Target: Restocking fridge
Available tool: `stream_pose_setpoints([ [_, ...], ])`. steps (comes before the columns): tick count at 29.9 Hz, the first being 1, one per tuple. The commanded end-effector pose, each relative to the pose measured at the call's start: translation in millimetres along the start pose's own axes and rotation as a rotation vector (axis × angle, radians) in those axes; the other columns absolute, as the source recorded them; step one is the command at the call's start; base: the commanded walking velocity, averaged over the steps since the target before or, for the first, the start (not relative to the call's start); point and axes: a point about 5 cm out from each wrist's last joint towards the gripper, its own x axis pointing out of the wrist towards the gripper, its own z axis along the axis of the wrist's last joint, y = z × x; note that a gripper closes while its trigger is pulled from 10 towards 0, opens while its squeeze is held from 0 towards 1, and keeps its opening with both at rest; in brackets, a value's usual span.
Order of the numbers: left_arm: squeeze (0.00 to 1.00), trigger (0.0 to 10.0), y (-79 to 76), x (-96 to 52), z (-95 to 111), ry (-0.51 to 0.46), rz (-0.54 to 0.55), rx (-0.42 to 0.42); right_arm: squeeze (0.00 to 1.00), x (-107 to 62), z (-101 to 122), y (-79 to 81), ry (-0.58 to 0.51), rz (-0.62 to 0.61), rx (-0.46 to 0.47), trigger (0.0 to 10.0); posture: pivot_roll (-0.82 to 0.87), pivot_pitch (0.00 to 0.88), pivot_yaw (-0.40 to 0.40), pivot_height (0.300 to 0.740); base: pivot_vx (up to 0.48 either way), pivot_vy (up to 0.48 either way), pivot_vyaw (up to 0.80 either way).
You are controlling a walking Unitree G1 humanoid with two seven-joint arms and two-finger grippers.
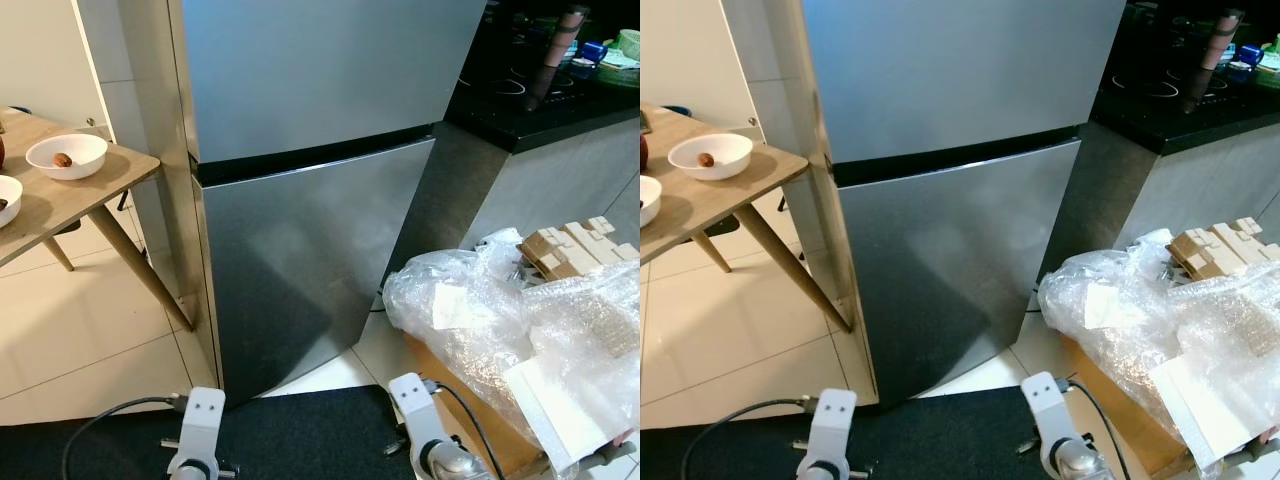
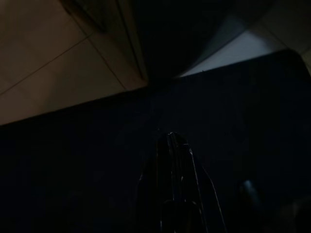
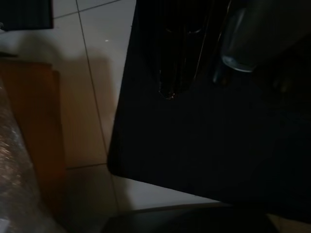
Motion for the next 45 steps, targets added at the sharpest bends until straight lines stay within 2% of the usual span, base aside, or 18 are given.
stream_pose_setpoints([
  [1,0.00,10.0,10.8,-2.9,-9.0,0.033,0.021,0.028,0.00,-2.0,-4.0,-6.3,0.008,-0.019,0.022,10.0,-0.09,0.030,-0.093,0.736,0.000,0.000,0.00],
  [3,0.00,10.0,15.4,-3.3,-10.1,0.038,0.036,0.028,0.00,-2.3,-4.2,-7.4,0.007,-0.018,0.016,10.0,-0.09,0.030,-0.093,0.736,0.000,0.000,0.00],
  [6,0.00,10.0,34.0,-3.2,-7.3,0.016,0.106,-0.028,0.00,-3.6,-3.0,-12.6,-0.014,-0.036,0.005,10.0,-0.07,0.023,-0.093,0.736,0.000,0.000,0.00],
  [9,0.00,10.0,37.5,-2.7,-7.5,0.028,0.113,-0.031,0.00,-3.7,-5.3,-11.7,-0.008,-0.043,0.028,10.0,-0.07,0.007,-0.062,0.736,0.000,0.000,0.00],
  [13,0.00,10.0,34.0,-1.4,-4.8,0.020,0.096,-0.022,0.00,-3.4,-5.5,-8.5,-0.013,-0.041,0.021,10.0,-0.08,0.009,-0.048,0.736,0.000,0.000,0.00],
  [14,0.00,10.0,27.7,0.1,-2.0,0.013,0.079,-0.022,0.00,-3.3,-7.0,-4.8,-0.015,-0.037,0.029,10.0,-0.08,0.014,-0.060,0.736,0.000,0.000,0.00],
  [16,0.00,10.0,25.1,0.7,-0.9,0.012,0.072,-0.022,0.00,-3.2,-7.7,-2.8,-0.014,-0.033,0.032,10.0,-0.08,0.014,-0.060,0.736,0.000,0.000,0.00],
  [19,0.00,10.0,14.6,0.3,-1.8,0.017,0.063,-0.073,0.00,-3.6,-12.2,3.1,-0.002,-0.012,0.002,10.0,-0.08,0.015,-0.062,0.736,0.000,0.000,0.00],
  [23,0.00,10.0,2.7,-2.1,-3.8,0.006,0.036,-0.071,0.00,-3.5,-14.2,8.5,-0.002,-0.004,0.005,10.0,-0.06,0.013,-0.060,0.736,0.000,0.000,0.00],
  [34,0.00,10.0,1.1,-2.4,-5.6,0.020,0.047,-0.070,0.00,-2.8,-12.5,10.4,-0.004,0.009,-0.010,10.0,-0.06,0.024,-0.075,0.736,0.000,0.000,0.50],
  [45,0.00,10.0,10.7,-1.7,-4.6,0.017,0.075,-0.094,0.00,-2.2,-9.5,7.5,-0.005,0.002,-0.040,10.0,-0.05,0.028,-0.075,0.736,0.000,0.000,0.78],
])
